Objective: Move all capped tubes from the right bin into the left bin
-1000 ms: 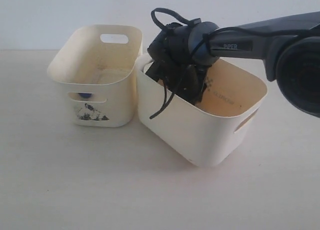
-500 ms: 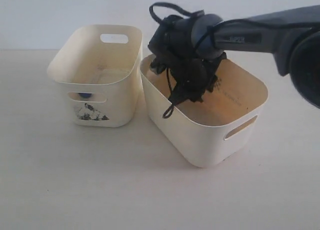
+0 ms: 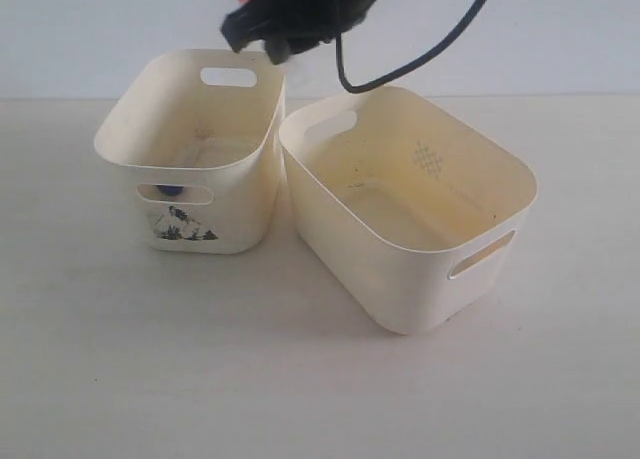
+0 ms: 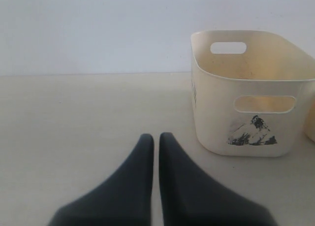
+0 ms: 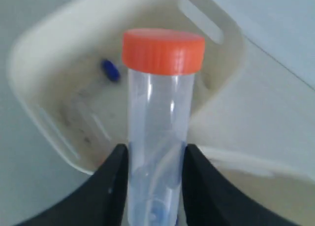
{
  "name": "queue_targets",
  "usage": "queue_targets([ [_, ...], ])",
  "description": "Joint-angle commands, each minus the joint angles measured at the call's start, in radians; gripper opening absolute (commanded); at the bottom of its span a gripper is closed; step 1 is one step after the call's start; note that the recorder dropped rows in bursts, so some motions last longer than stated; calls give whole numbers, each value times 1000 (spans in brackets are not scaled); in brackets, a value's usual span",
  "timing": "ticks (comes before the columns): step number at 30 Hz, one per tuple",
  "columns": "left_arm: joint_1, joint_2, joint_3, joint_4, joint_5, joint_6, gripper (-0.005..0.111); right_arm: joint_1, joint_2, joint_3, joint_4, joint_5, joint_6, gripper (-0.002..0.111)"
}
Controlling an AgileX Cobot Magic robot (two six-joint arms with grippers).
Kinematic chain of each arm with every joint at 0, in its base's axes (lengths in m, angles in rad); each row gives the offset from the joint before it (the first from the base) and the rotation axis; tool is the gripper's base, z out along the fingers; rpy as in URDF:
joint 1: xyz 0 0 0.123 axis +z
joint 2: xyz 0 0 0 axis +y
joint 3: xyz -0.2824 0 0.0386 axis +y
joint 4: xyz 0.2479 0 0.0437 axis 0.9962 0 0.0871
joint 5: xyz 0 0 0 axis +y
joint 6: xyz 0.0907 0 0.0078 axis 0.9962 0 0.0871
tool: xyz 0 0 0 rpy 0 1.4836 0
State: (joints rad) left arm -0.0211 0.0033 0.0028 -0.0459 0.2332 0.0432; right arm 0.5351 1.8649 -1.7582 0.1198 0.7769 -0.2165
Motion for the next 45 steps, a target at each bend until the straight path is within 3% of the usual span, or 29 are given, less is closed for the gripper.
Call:
queue_targets([
  [1, 1, -3, -3, 2, -2, -8, 4, -6, 24, 2, 345, -144, -288, 0],
  [4, 1, -3, -3, 2, -2, -8, 4, -6, 59, 2, 400, -237, -298, 1],
  [6, 1, -3, -3, 2, -2, -8, 4, -6, 82, 2, 400, -254, -298, 9],
  [11, 1, -3, -3, 2, -2, -8, 4, -6, 121, 2, 400, -259, -298, 64],
  [12, 1, -3, -3, 2, -2, -8, 4, -6, 121, 2, 392, -259, -298, 61],
  [13, 1, -3, -3, 2, -2, -8, 4, -6, 121, 2, 379, -259, -291, 48],
  [15, 1, -3, -3, 2, -2, -8, 4, -8, 106, 2, 356, -251, -272, 5],
  [16, 1, -3, -3, 2, -2, -8, 4, -10, 94, 2, 343, -251, -263, 2],
  [20, 1, -3, -3, 2, -2, -8, 4, -39, 26, 2, 200, -149, -190, 0],
  [24, 1, -3, -3, 6, -2, -8, 4, -98, -20, 2, -90, 86, 18, 0],
  [26, 1, -3, -3, 6, -2, -8, 4, -143, -24, 2, -141, 208, 51, 0],
  [30, 1, -3, -3, 6, -2, -8, 4, -218, -2, 2, -120, 444, 44, 0],
  [34, 1, -3, -3, 6, -2, -8, 4, -244, 34, 2, -97, 444, -6, 0],
  [40, 1, -3, -3, 6, -2, -8, 4, -251, 123, 2, 154, 444, -207, 0],
  [45, 1, -3, -3, 6, -2, -8, 4, -302, 184, 2, 310, 444, -259, 0],
])
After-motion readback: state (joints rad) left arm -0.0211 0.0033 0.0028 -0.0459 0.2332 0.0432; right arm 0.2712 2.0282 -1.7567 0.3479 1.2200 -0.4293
